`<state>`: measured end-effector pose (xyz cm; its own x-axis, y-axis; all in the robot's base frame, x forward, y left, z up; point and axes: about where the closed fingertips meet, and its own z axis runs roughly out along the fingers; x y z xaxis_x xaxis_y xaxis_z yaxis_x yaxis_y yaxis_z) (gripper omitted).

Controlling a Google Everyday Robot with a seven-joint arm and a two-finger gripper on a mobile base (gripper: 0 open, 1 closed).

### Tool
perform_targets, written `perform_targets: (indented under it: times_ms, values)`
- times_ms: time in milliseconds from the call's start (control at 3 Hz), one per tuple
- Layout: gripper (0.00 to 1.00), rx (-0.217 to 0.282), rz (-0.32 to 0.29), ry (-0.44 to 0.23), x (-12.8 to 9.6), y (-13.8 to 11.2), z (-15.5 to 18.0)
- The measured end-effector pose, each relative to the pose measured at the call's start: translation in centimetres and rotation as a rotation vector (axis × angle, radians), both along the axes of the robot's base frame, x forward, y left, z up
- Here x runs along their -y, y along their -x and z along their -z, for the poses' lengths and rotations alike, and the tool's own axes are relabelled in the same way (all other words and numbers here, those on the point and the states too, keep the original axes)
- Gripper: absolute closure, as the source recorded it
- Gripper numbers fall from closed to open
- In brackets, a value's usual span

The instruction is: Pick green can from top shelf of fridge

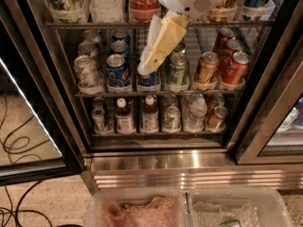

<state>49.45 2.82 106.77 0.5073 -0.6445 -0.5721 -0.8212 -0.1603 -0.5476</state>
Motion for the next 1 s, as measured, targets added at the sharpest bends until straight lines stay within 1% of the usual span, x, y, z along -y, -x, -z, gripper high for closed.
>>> perform_targets:
  times_ms: [333, 667, 1000]
  values:
    - [0.00, 0.003, 0.001, 0.000, 0.0, 0.1, -0.1]
    - [0.00, 0.048, 0.034, -0.034, -1.3, -0.3, -0.6]
    - [0.00, 0.093, 0.034, -0.077, -4.7, -1.4, -1.1]
